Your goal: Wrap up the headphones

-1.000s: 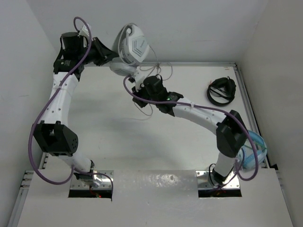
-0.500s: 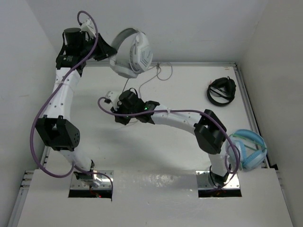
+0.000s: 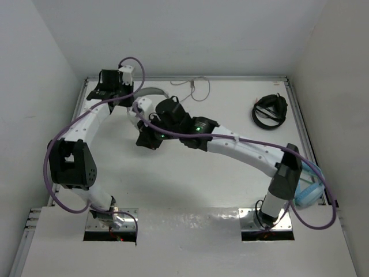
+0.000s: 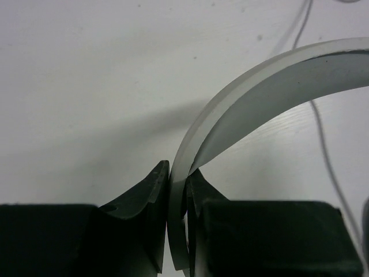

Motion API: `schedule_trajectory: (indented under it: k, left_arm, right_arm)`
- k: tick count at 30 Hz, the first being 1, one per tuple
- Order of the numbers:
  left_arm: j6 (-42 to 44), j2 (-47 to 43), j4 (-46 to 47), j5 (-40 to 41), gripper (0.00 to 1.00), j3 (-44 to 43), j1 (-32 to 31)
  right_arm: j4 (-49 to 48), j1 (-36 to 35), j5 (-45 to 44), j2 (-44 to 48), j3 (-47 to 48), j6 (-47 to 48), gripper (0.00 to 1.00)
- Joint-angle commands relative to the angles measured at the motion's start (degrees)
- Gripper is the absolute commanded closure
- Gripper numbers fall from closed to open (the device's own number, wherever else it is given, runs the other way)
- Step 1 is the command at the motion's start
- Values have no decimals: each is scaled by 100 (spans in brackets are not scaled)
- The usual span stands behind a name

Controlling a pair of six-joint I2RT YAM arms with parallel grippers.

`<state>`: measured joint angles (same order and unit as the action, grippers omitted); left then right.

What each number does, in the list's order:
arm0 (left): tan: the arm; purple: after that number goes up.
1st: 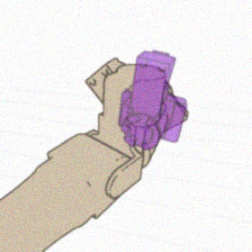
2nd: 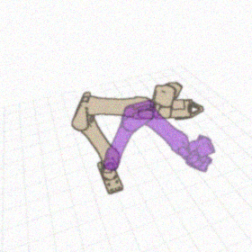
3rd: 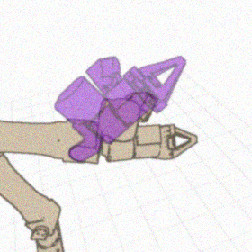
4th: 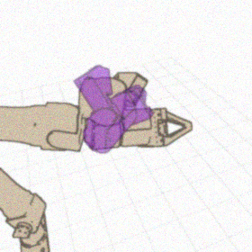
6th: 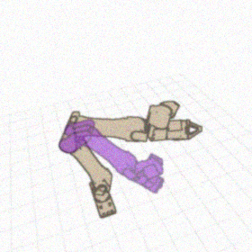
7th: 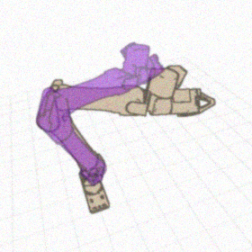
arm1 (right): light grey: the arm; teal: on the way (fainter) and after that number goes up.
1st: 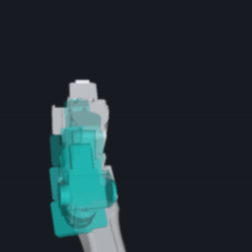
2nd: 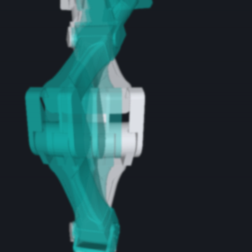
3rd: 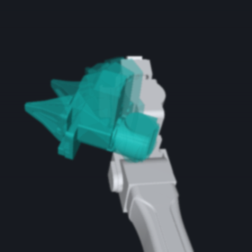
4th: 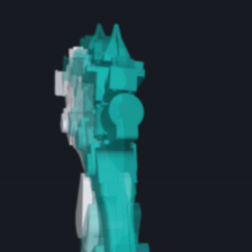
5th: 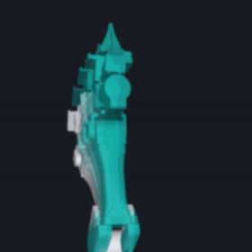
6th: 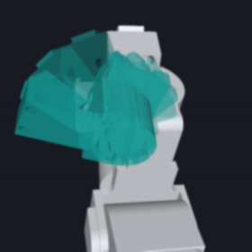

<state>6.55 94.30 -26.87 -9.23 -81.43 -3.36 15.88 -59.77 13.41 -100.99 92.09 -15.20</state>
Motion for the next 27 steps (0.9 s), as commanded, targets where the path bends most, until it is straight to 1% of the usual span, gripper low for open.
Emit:
schedule_trajectory:
  k: [1,2,4,6,7,9,10,12,13,14,15,16,17,18,19,20,21,22,23,24,27]
  left_arm:
    - [1233,-825,832,878,100,205,-86]
    - [1644,-956,963,1010,100,380,-173]
    - [2085,-1054,1017,1134,100,487,-270]
    - [2306,-1159,982,1082,100,593,-402]
    - [2473,-1229,974,1029,100,628,-438]
    - [2483,-1248,1026,1072,100,698,-490]
    - [2170,-1239,1087,1325,100,690,-491]
    - [1747,-1108,1010,1555,100,428,-438]
    - [1284,-942,826,1443,100,235,-386]
    - [1061,-844,372,1277,100,-211,-289]
    - [685,-721,10,1031,100,-598,-271]
    - [525,-694,7,951,100,-602,-262]
    - [367,-703,-193,906,100,-846,-262]
    - [95,-755,-248,714,100,-927,-262]
    - [-38,-781,-327,686,100,-1058,-262]
    - [-144,-799,-388,669,100,-1129,-262]
    - [-284,-799,-450,660,100,-1208,-262]
    - [-320,-791,-590,660,100,-1348,-253]
    - [-347,-791,-669,660,100,-1402,-271]
    - [-364,-791,-722,660,100,-1437,-271]
    - [-382,-860,-872,712,100,-1437,-288]
  right_arm:
    - [476,9,-835,544,177,-851,100]
    - [591,44,-1031,589,186,-966,100]
    - [1012,131,-1548,659,230,-1203,100]
    - [1450,211,-1840,677,283,-1257,100]
    - [1592,289,-2155,677,291,-1266,100]
    - [2022,378,-2386,677,353,-1187,100]
    - [2111,396,-2474,677,370,-1109,100]
    - [2235,405,-2440,773,257,-872,100]
    - [2227,396,-2405,852,-13,-757,100]
    - [2113,404,-2387,1097,-225,-739,100]
    - [1990,405,-2413,1264,-732,-721,100]
    - [1859,405,-2465,1449,-1006,-730,100]
    - [1544,405,-2518,1833,-1314,-704,100]
    - [1384,405,-2510,2029,-1578,-669,100]
    - [1244,413,-2492,2205,-2111,-642,96]
    - [946,422,-2457,2546,-2378,-607,58]
    - [813,439,-2440,2706,-2598,-546,42]
    - [698,431,-2440,2838,-2948,-502,27]
    - [506,440,-2466,2961,-3091,-475,10]
    - [417,448,-2596,3162,-3171,-397,1]
    - [127,483,-3053,3340,-3128,-186,1]
